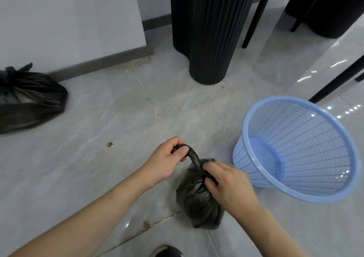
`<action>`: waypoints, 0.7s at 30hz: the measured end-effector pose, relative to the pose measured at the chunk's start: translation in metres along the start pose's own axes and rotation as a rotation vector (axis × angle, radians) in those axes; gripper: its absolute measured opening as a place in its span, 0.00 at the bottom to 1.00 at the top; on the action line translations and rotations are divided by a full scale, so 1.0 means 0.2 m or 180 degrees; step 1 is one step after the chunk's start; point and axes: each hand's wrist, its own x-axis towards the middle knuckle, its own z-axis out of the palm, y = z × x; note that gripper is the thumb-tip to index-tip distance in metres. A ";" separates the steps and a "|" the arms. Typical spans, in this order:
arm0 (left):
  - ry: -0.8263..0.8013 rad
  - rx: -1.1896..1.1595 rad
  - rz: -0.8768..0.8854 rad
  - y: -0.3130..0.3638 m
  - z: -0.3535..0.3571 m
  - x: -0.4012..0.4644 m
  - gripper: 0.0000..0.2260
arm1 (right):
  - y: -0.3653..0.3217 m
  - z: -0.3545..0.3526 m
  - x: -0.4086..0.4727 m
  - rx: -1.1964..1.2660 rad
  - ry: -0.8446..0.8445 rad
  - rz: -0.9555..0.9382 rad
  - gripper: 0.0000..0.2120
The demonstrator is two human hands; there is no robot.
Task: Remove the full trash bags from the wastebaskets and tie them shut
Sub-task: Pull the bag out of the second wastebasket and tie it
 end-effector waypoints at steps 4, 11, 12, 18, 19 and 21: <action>0.0046 0.0005 0.0288 -0.01 0.02 -0.01 0.05 | 0.02 0.00 0.00 -0.0224 0.0205 0.0016 0.07; -0.0077 -0.0149 0.0282 0.02 0.04 -0.03 0.05 | 0.04 -0.01 -0.04 -0.0186 0.1018 -0.0443 0.07; -0.0083 -0.0149 0.0266 0.02 0.05 -0.02 0.06 | 0.04 -0.01 -0.04 -0.0137 0.1088 -0.0501 0.06; -0.0037 -0.0141 -0.0052 0.02 0.12 -0.01 0.07 | 0.02 -0.05 -0.02 0.0152 0.1218 -0.0555 0.11; -0.0033 -0.0091 -0.0105 0.01 0.11 -0.01 0.07 | 0.02 -0.05 -0.02 0.0141 0.1164 -0.0579 0.11; -0.0035 0.0019 -0.0241 0.01 0.11 -0.01 0.07 | 0.03 -0.05 -0.02 0.0146 0.1023 -0.0642 0.09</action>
